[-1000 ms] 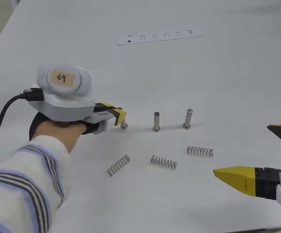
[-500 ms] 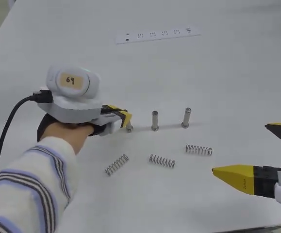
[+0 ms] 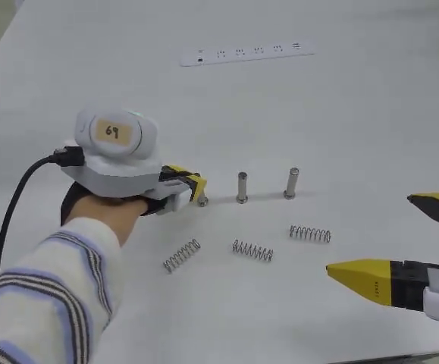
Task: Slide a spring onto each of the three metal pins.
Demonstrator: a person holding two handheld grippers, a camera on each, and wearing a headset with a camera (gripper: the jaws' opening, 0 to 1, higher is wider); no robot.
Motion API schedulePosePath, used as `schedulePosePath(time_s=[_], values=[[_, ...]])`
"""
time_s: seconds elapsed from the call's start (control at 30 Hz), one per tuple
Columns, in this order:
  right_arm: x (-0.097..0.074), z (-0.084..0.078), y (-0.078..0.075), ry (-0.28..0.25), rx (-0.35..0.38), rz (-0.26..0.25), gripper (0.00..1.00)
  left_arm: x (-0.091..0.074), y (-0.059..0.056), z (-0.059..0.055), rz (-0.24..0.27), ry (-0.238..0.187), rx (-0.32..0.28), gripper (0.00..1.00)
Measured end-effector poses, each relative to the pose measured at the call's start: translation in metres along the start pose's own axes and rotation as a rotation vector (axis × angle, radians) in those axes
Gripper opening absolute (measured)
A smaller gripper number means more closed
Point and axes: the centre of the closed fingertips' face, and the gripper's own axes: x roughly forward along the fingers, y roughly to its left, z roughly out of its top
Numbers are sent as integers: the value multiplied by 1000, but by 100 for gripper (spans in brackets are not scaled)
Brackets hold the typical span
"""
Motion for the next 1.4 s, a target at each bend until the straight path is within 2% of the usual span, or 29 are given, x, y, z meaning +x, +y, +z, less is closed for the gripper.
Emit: schedulePosePath(time_s=[0.37,0.63,1.13,1.4], values=[[-1,0,0,4,-3,5,94,-2,0,-2,-7,5,2,0],[0,3,2,0,-8,6,94,-1,-5,0,-23,11,60,1],[0,4,3,-3,-14,5,94,-5,-6,-2,-29,13,52,1],[0,5,4,-8,-22,7,93,-7,-6,2,-26,-5,49,2]])
